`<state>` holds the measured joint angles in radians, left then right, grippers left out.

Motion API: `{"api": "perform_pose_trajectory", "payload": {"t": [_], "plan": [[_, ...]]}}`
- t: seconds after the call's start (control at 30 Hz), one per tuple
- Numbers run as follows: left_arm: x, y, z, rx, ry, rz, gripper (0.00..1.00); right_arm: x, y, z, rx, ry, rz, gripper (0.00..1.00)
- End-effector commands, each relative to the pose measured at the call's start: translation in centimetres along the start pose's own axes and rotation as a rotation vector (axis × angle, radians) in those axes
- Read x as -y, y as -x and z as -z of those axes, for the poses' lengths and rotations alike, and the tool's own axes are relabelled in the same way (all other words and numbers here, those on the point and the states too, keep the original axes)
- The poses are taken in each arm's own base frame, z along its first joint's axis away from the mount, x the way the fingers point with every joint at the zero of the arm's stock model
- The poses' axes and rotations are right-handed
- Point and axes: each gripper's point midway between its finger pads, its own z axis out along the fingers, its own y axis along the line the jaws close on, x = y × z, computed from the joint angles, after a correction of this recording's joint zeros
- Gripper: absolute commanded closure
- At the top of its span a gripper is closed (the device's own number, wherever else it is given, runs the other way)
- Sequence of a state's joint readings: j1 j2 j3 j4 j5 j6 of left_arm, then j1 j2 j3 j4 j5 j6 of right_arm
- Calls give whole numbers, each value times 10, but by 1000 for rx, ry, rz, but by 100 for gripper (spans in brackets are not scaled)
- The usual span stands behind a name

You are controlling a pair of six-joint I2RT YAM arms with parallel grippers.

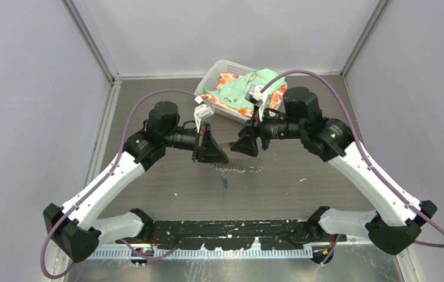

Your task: Remove the keys from the keyring

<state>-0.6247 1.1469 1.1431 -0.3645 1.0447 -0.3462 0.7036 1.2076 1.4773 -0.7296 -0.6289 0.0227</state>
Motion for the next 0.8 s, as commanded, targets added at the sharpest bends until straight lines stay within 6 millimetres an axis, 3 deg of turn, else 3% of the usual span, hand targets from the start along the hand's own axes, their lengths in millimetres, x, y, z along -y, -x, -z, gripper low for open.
{"api": "perform_pose_trajectory", "payload": {"t": [0.0, 0.1, 0.17, 0.4, 0.5, 0.77], "plan": [[5, 54, 12, 275, 134, -57, 100, 27, 50, 35, 302, -281, 68, 28], [2, 76, 21, 381, 214, -42, 100, 32, 56, 60, 425, -379, 88, 17], [2, 89, 29, 444, 259, -43, 100, 31, 59, 75, 500, -415, 93, 15], [9, 141, 59, 643, 395, -76, 100, 21, 58, 94, 689, -406, 142, 14], [16, 159, 70, 706, 424, -85, 100, 10, 63, 95, 757, -347, 162, 15], [32, 188, 82, 779, 452, -112, 99, 10, 78, 66, 913, -222, 145, 20]]}}
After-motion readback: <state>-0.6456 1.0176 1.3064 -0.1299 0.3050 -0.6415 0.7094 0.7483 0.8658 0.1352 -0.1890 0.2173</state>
